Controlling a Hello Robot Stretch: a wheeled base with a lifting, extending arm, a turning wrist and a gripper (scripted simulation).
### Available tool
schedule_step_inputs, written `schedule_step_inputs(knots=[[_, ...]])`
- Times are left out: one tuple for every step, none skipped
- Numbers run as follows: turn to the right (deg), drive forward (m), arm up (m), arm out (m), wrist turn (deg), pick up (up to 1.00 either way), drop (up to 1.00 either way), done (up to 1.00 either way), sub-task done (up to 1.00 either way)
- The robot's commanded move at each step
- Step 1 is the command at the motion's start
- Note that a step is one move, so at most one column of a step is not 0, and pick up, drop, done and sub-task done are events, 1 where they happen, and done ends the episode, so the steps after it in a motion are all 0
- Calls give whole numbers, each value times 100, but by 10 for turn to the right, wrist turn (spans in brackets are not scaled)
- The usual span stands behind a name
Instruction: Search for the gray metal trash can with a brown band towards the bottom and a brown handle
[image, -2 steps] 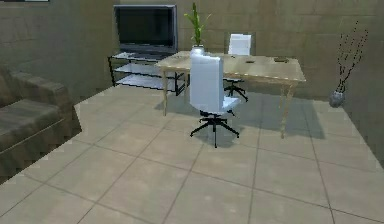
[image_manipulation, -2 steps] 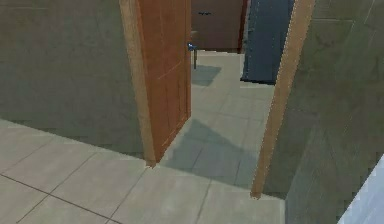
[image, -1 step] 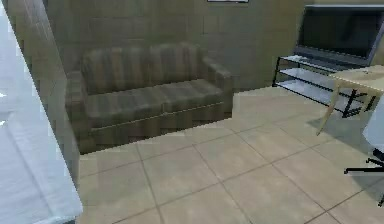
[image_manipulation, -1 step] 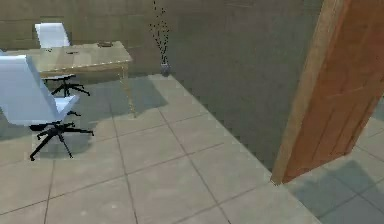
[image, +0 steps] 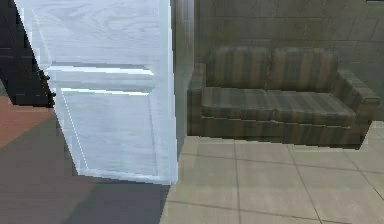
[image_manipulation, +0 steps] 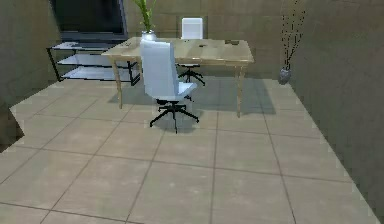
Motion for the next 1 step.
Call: schedule_step_inputs(knots=[[0, 10, 0, 0, 0, 0, 0, 0, 0]])
